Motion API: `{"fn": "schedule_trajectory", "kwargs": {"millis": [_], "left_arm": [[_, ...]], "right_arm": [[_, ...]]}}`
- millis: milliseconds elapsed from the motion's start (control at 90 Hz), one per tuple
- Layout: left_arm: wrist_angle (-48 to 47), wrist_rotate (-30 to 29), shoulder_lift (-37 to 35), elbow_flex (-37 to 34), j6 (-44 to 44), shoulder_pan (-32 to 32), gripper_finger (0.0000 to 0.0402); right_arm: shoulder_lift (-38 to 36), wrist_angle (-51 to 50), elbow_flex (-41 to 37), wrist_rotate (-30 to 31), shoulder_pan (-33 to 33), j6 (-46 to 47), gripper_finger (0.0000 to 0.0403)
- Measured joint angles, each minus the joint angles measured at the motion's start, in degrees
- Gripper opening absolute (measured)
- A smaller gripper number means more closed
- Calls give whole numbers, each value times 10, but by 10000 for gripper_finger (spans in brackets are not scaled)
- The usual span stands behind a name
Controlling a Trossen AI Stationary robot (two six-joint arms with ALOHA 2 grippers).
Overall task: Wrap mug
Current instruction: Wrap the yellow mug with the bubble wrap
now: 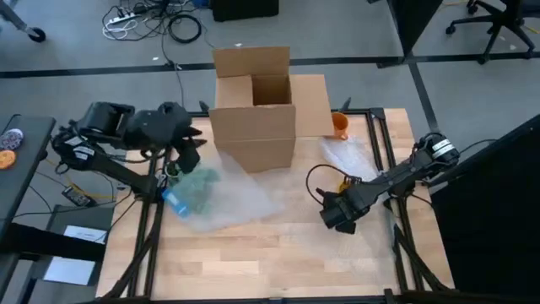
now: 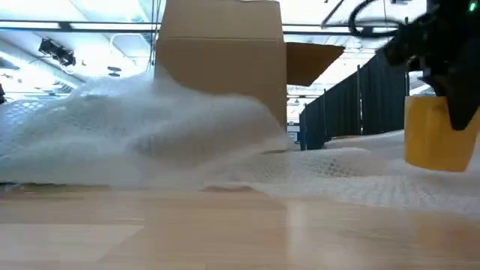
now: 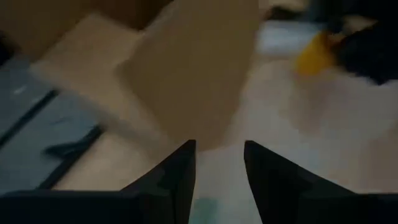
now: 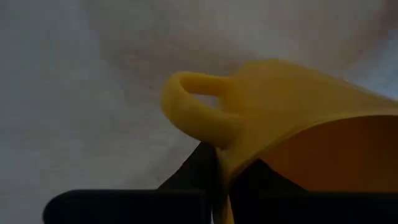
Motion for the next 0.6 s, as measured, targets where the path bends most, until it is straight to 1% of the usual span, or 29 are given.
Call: {"fn": "schedule_trajectory", "kwargs": {"millis": [133, 222, 300, 356, 411, 500, 544, 600], "left_arm": [[112, 24, 12, -64, 32, -49, 121], [204, 39, 26, -134, 66, -78, 121], [284, 59, 44, -197, 90, -97, 121], [320, 66, 60, -235, 112, -106, 121], [342, 65, 77, -264, 127, -110, 121], [344, 55, 105, -297, 138, -110, 121], [345, 54, 120, -308, 138, -109, 121], [345, 53, 138, -321, 138, -109, 121]], "right_arm": [[0, 109, 7, 21, 28, 4, 1], [0, 202, -10, 28, 41, -8, 1], [0, 255, -26, 31, 49, -10, 1], [0, 282, -37, 27, 54, -7, 1], [0, 303, -42, 14, 58, 4, 0], [-1, 336, -43, -32, 70, 47, 0], [-2, 354, -43, -61, 83, 73, 0], [-2, 379, -42, -111, 101, 98, 0]]}}
